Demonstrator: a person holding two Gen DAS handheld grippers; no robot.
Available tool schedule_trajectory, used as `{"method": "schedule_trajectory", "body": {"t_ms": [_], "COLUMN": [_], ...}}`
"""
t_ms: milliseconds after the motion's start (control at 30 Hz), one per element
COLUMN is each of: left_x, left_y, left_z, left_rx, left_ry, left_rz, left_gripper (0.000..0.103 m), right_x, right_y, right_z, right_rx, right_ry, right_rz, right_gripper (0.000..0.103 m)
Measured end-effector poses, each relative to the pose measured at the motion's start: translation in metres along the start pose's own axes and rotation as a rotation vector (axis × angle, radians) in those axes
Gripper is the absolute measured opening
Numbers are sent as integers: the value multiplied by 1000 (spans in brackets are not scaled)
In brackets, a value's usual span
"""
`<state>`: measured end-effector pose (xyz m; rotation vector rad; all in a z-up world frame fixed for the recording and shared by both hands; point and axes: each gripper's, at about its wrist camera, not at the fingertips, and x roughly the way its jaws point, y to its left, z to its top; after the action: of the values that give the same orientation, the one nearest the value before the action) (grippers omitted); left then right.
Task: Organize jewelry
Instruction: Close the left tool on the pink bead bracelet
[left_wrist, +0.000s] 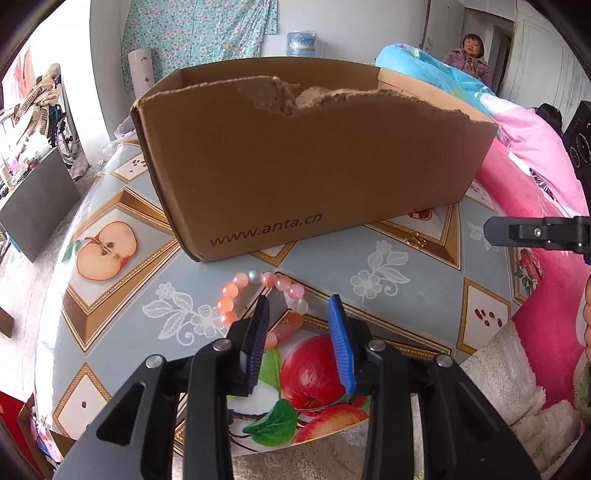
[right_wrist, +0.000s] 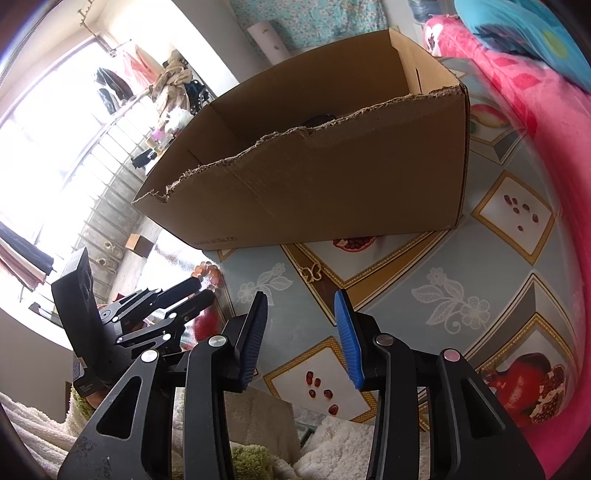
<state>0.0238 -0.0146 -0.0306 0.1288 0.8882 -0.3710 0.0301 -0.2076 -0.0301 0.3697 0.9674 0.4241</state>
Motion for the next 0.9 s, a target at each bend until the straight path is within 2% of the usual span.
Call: {"method": "schedule_trajectory", "body": {"t_ms": [167, 400, 600, 833, 900], "left_x": [6, 11, 10, 9, 9], "left_y": [-6, -4, 3, 4, 5], "left_z": [0, 6, 6, 5, 5], "left_rx": [41, 17, -9, -19, -24], "left_ry": [4, 8, 3, -1, -1], "left_rz": [80, 99, 87, 76, 71], "left_gripper": [28, 10, 9, 9, 9], "right_x": [0, 10, 31, 49, 54], "right_y": [-3, 7, 19, 32, 36], "right_z": [0, 5, 8, 17, 16], "right_rx": [3, -73, -192, -257, -273], "right_ry": [2, -1, 15, 32, 41], "right_rz": [-4, -45, -122, -166, -175], "right_gripper": [37, 37, 37, 37, 34]}}
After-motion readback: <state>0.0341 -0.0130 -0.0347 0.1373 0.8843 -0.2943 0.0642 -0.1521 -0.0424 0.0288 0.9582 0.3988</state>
